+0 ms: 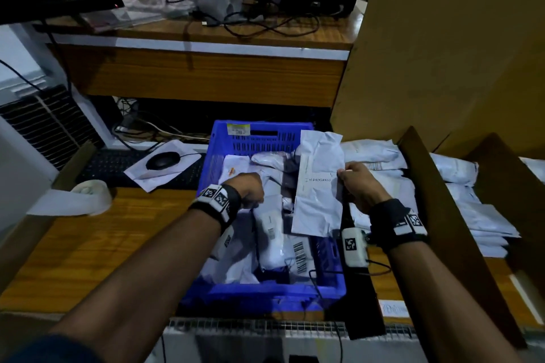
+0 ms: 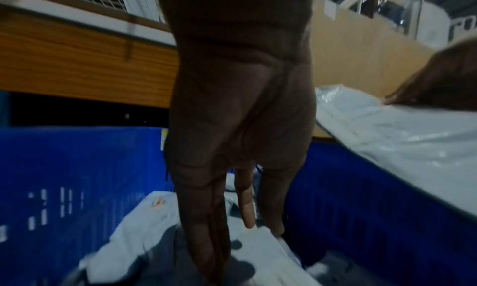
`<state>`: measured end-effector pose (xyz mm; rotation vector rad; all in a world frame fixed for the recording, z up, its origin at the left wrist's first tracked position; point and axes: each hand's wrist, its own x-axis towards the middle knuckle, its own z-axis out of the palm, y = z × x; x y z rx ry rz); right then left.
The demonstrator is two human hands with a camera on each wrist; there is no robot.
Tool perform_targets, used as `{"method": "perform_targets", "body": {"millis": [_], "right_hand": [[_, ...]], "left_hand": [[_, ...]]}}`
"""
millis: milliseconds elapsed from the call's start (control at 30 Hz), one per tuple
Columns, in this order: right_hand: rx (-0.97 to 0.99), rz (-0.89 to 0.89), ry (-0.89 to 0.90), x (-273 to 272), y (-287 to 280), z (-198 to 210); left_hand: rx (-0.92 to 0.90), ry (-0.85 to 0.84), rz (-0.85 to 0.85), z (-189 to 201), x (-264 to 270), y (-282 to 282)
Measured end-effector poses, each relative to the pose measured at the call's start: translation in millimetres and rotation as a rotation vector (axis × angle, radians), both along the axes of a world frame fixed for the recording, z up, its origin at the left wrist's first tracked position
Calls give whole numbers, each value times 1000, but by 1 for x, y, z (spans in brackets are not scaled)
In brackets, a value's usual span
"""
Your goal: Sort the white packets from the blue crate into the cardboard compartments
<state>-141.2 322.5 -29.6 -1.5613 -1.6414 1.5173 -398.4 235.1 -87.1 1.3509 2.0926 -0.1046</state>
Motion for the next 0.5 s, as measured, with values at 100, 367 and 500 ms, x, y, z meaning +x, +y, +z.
{"method": "perform_targets", "body": {"millis": [100, 367, 500], "right_hand": [[-7, 4, -5, 1, 2, -3], [-65, -14, 42, 8, -5, 1], [-76, -9, 109, 13, -9, 7]], "left_hand": [[-78, -82, 34, -24, 15, 7], [-60, -106, 236, -77, 51, 6], [-26, -280, 413, -67, 53, 2]]}}
